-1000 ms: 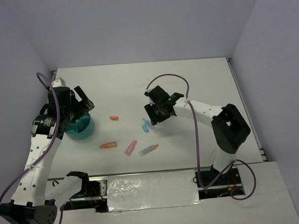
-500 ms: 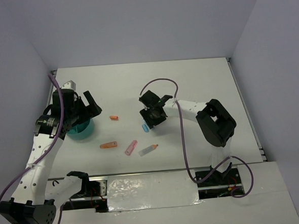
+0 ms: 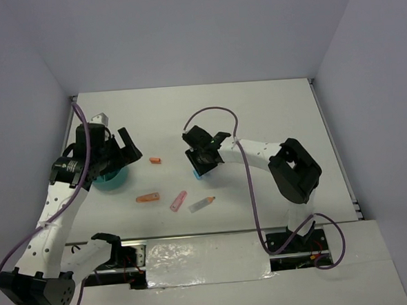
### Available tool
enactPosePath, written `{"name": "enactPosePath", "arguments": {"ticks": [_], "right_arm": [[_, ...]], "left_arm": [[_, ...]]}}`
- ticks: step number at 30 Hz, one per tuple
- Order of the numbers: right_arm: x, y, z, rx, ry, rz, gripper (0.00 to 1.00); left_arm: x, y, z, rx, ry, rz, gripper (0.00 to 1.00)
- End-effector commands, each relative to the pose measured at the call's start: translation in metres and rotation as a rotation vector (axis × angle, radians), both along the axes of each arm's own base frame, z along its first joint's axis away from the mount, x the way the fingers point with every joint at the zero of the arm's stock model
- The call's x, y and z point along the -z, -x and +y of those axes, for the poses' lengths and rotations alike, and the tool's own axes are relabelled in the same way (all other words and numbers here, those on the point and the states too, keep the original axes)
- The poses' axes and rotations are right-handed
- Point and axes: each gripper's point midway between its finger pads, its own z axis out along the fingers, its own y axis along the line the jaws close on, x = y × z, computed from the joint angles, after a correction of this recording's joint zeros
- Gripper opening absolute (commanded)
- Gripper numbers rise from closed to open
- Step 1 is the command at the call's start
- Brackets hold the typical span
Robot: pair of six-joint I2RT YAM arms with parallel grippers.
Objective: Sort the stationery into containers
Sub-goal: Move the pen cap to the center of the board.
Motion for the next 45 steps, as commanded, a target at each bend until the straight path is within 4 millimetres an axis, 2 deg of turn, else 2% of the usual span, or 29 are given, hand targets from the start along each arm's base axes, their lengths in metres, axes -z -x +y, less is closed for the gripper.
{"name": "enactPosePath", "arguments": {"ticks": [1,5,9,12,18,23,28,33,36,38,41,42,43,44,45], "right_arm": [[-0.019,-0.006,0.024,0.012,-0.064,-0.026,0.41],[-0.019,0.000,0.035,0.022,-0.115,0.008,0.48],[-0.015,0.003,0.042,0.020,-0.123,0.026,0.49],[-0.005,-0.002,0.038,0.033,-0.077,0.022,0.49],[0.008,-0.006,0.038,0.036,-0.029,0.025,0.45],[0.012,-0.005,0.043,0.055,-0.004,0.027,0.37],[0.002,0.001,0.057,0.042,-0.033,0.033,0.25],[-0.035,0.003,0.083,0.074,-0.189,0.055,0.24],[-0.057,0.008,0.107,-0.036,-0.284,0.072,0.24],[-0.060,0.011,0.114,-0.185,-0.266,0.068,0.23],[-0.055,0.008,0.100,-0.352,-0.152,0.026,0.23],[-0.047,0.007,0.094,-0.483,-0.086,-0.004,0.24],[-0.044,0.007,0.088,-0.542,-0.033,-0.025,0.24],[-0.039,0.006,0.079,-0.602,0.038,-0.045,0.25],[-0.040,-0.005,0.063,-0.666,0.157,-0.122,0.26]], "left_arm": [[-0.003,-0.001,-0.007,0.040,0.011,-0.014,0.99],[-0.003,0.000,-0.008,0.050,0.004,-0.011,0.99],[0.000,0.004,-0.008,0.056,0.002,-0.003,0.99],[0.002,0.007,-0.008,0.058,0.000,0.001,0.99],[0.002,0.013,-0.010,0.080,0.003,0.011,0.99],[0.002,0.016,-0.011,0.093,0.004,0.015,0.99],[0.003,0.019,-0.019,0.136,0.032,0.016,0.99],[0.003,0.021,-0.023,0.141,0.066,0.000,0.99],[0.003,0.022,-0.032,0.173,0.108,-0.009,0.99],[0.005,0.023,-0.036,0.185,0.128,0.001,0.99],[0.003,0.025,-0.036,0.176,0.137,0.004,0.99],[0.001,0.025,-0.036,0.173,0.139,0.001,0.99],[-0.001,0.026,-0.035,0.170,0.141,-0.003,0.99],[-0.002,0.027,-0.035,0.166,0.140,0.000,0.99],[-0.005,0.027,-0.033,0.158,0.136,-0.005,0.99]]}}
